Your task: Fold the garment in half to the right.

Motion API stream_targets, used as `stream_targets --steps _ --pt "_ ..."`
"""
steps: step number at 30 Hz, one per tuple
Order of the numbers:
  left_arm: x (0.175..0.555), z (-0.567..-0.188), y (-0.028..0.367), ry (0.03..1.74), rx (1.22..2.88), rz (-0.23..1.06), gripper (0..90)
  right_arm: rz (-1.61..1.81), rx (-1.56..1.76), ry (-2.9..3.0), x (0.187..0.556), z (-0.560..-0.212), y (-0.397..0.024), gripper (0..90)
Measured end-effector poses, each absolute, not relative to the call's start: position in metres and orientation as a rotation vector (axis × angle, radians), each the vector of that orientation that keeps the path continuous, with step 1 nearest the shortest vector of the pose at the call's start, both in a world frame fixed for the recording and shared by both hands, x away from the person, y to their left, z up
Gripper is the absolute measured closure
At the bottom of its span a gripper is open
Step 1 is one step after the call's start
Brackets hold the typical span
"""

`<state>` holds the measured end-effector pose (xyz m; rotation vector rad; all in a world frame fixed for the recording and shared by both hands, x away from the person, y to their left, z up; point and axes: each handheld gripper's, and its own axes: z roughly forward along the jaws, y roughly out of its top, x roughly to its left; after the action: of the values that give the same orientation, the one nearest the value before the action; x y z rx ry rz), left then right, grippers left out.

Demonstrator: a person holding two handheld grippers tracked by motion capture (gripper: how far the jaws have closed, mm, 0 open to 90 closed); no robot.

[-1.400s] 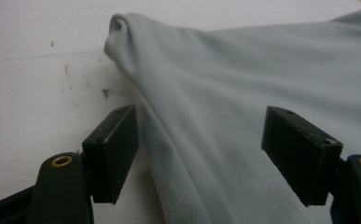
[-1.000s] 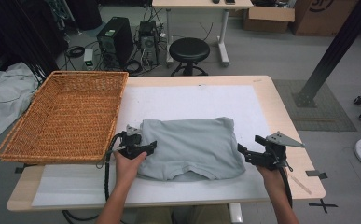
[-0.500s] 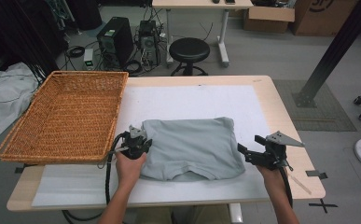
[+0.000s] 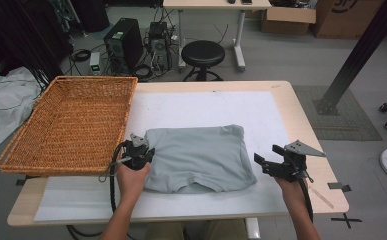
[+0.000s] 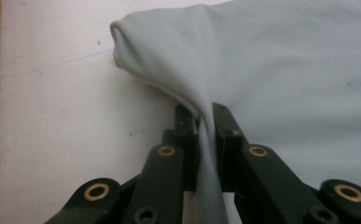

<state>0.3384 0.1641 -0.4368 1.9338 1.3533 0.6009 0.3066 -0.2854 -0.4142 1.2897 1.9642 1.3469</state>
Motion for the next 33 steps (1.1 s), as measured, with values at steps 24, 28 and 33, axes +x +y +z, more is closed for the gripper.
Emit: stream_targets --steps 24,28,33 --pt "0.368 -0.384 0.122 1.076 1.738 0.537 27.7 1.349 1.310 1.960 0.303 -0.421 -0.286 16.8" --pt "0.379 -0.388 0.104 1.017 1.739 0.503 27.6 1.353 1.320 1.960 0.302 -0.425 -0.287 16.8" --pt "0.393 -0.396 0.084 0.972 1.778 0.453 27.5 1.363 1.326 1.959 0.301 -0.426 -0.285 16.2"
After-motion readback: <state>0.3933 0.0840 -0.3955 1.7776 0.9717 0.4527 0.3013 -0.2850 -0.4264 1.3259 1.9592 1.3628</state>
